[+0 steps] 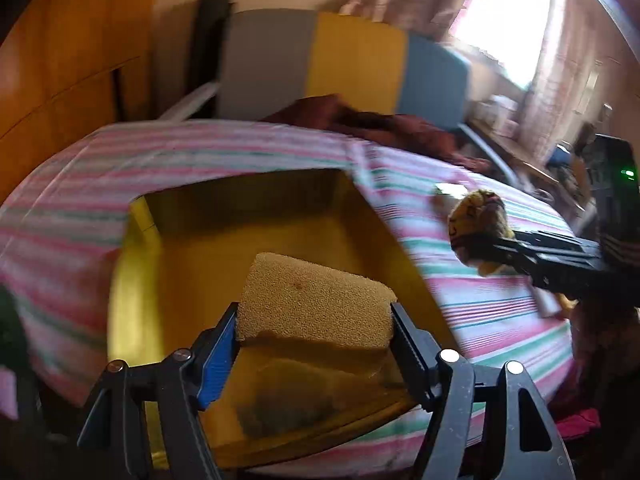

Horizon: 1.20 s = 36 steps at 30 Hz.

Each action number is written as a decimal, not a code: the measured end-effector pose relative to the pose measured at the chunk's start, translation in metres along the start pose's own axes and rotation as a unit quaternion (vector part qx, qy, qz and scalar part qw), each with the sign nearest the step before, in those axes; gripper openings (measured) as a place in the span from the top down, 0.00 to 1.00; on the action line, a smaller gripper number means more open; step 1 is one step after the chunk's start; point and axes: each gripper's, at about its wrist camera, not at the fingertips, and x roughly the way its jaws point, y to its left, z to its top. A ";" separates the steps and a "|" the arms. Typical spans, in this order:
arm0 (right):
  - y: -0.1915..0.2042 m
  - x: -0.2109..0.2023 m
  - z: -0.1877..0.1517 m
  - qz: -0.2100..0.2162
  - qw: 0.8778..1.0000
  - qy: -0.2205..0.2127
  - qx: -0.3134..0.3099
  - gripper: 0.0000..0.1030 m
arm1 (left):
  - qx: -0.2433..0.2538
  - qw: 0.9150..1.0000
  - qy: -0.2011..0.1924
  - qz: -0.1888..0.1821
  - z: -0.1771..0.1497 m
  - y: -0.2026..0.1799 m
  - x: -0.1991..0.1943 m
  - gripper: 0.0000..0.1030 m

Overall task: Organize objects
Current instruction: 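Place the yellow sponge in the tray while the right gripper drops the knitted hat, then move both tools back to the items on the cloth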

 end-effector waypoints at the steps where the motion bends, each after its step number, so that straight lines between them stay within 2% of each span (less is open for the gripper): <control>1: 0.012 0.007 0.000 0.010 1.000 0.005 -0.010 0.54 | -0.012 1.000 0.004 0.015 -0.005 0.013 -0.001 0.30; 5: 0.066 0.042 -0.007 0.051 0.997 0.040 -0.049 0.54 | -0.041 0.998 0.009 0.047 -0.020 0.041 -0.006 0.28; 9: 0.099 0.072 -0.015 0.085 0.991 0.077 -0.065 0.48 | -0.061 0.995 0.017 0.073 -0.032 0.059 -0.006 0.25; 11: 0.112 0.080 -0.022 0.117 0.987 0.092 -0.068 0.34 | -0.070 0.995 0.017 0.075 -0.033 0.064 -0.007 0.24; 13: 0.119 0.084 -0.027 0.132 0.983 0.101 -0.072 0.32 | -0.079 0.994 0.011 0.072 -0.036 0.069 -0.011 0.23; 16: 0.127 0.083 -0.033 0.158 0.979 0.108 -0.076 0.21 | -0.081 0.994 0.007 0.069 -0.039 0.073 -0.017 0.20; 23: 0.114 0.068 -0.032 0.133 0.985 0.089 -0.058 0.18 | -0.091 0.993 -0.006 0.071 -0.036 0.076 -0.029 0.18; 28: 0.107 0.055 -0.028 0.098 0.992 0.062 -0.044 0.14 | -0.093 0.990 -0.034 0.103 -0.025 0.072 -0.044 0.19; 31: 0.104 0.048 -0.026 0.083 0.995 0.049 -0.039 0.10 | -0.092 0.985 -0.060 0.134 -0.019 0.065 -0.056 0.19; 36: 0.103 0.043 -0.026 0.061 0.997 0.039 -0.037 0.09 | -0.080 0.981 -0.074 0.158 -0.012 0.058 -0.061 0.19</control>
